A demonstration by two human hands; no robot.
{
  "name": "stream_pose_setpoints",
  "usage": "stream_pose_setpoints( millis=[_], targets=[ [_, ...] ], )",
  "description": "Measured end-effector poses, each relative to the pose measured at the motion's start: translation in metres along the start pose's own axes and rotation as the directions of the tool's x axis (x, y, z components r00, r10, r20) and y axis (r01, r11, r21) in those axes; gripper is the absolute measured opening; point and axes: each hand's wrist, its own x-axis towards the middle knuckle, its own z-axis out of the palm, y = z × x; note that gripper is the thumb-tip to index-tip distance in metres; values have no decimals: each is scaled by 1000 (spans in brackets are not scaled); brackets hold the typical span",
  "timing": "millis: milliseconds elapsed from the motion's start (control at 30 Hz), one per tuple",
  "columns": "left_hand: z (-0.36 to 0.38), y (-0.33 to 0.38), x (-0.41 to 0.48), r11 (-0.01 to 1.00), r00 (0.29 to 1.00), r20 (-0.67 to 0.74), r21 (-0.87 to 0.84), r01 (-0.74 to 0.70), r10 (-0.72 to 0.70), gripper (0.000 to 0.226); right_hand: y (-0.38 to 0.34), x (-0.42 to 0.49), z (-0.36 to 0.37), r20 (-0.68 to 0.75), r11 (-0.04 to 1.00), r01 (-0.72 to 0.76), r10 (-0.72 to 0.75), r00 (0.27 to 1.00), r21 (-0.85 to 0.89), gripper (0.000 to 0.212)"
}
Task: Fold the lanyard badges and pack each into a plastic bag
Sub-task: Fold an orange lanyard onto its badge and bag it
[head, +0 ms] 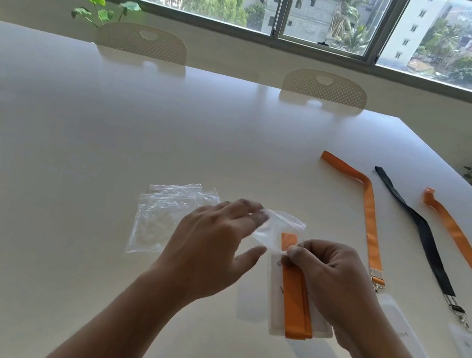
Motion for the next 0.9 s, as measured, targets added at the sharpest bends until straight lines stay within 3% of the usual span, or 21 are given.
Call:
stream_pose_setpoints(
  millis=[167, 433, 567, 733, 900],
  targets=[
    [-4, 0, 1, 997, 996, -83, -69, 39, -45, 48, 2, -4, 1, 64, 997, -22, 27, 998, -78, 20],
    [-9, -5, 0, 984, 991, -116, -170, 49, -69, 49, -10, -8, -19, 90, 999, 40, -40, 995, 9, 9],
    [-10, -6, -1, 974, 991, -98, -219, 66, -90, 51, -22, -9, -41, -36, 974, 225, -223, 974, 41, 39],
    [-11, -7, 0, 959, 992, -92, -279, 59, -88, 48, -44, 1, -54, -154, 813, 558, -537, 829, 169, 24],
    [-12, -7, 1, 958, 996, -71, -283, 39, -61, 46, -69, 21, -32, -162, 682, 649, -637, 754, 338, 47]
  ],
)
